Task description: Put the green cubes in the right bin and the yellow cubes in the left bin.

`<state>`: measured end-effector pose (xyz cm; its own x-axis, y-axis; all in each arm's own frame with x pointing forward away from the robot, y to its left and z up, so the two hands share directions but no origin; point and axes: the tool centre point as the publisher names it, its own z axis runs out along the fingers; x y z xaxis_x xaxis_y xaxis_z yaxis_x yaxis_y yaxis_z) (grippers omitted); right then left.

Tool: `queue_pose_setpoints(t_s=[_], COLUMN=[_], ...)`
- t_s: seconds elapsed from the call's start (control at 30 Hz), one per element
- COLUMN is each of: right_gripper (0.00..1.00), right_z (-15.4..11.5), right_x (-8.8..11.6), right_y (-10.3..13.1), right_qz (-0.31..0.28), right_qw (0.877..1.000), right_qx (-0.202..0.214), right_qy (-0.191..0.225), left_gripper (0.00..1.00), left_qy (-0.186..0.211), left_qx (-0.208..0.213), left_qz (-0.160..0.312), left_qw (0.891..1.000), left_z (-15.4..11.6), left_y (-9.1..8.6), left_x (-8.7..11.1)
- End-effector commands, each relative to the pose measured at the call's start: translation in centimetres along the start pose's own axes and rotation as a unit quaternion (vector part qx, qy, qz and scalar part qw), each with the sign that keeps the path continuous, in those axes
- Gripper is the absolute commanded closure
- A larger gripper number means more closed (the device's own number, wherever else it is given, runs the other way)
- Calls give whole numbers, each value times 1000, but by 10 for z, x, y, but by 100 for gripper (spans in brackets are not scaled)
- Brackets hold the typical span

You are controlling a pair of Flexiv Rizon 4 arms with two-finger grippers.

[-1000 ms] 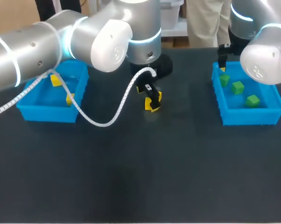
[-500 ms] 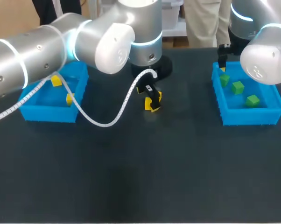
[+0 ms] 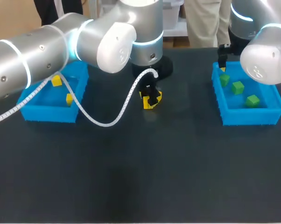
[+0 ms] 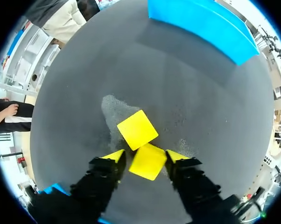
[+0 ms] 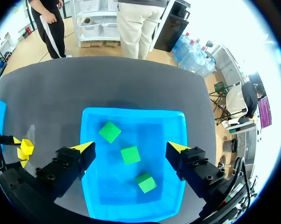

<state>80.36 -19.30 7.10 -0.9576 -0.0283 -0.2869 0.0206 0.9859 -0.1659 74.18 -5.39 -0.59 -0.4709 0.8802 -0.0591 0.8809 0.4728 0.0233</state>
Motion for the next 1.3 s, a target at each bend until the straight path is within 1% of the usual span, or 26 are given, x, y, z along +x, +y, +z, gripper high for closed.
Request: queue_pose_setpoints(t_s=[0.03,0.17,0.3,0.4,0.47,0.5,0.53,0.6,0.67,0.77,0.9,0.97,1.03,1.1,1.17,1.23,1.3], right_gripper=[0,0,0,0,0,0,0,0,0,0,0,0,0,0,0,0,0], right_z=[0,0,0,0,0,0,0,0,0,0,0,0,0,0,0,0,0], right_x=[2,2,2,2,2,2,2,2,2,2,2,2,2,2,2,2,2], right_y=[0,0,0,0,0,0,0,0,0,0,0,0,0,0,0,0,0], right_qz=[1,1,1,1,1,1,1,1,1,1,1,1,1,1,1,1,1], right_qw=[1000,1000,1000,1000,1000,1000,1000,1000,1000,1000,1000,1000,1000,1000,1000,1000,1000], right_qx=[0,0,0,0,0,0,0,0,0,0,0,0,0,0,0,0,0], right_qy=[-3,-3,-3,-3,-3,-3,-3,-3,-3,-3,-3,-3,-3,-3,-3,-3,-3], left_gripper=[100,100,100,100,100,100,100,100,100,100,100,100,100,100,100,100,100], left_qy=[1,0,-14,-32,-54,-61,-74,-87,-104,-116,-109,-105,-97,-89,-81,-74,-64], left_qx=[1,-1,-21,-46,-76,-85,-105,-125,-151,-181,-219,-226,-228,-225,-220,-217,-209], left_qz=[-1,-6,-18,-36,-62,-70,-89,-112,-153,-205,-262,-291,-315,-331,-343,-352,-359], left_qw=[1000,1000,1000,998,994,992,988,982,971,955,934,924,916,912,910,907,907], left_z=[-1,-7,-23,-45,-66,-72,-85,-99,-119,-137,-151,-155,-155,-153,-148,-142,-132], left_y=[1,5,17,34,52,58,70,84,107,131,154,165,171,173,174,172,170], left_x=[-1,1,5,11,19,22,29,39,57,87,131,153,174,190,205,215,225])
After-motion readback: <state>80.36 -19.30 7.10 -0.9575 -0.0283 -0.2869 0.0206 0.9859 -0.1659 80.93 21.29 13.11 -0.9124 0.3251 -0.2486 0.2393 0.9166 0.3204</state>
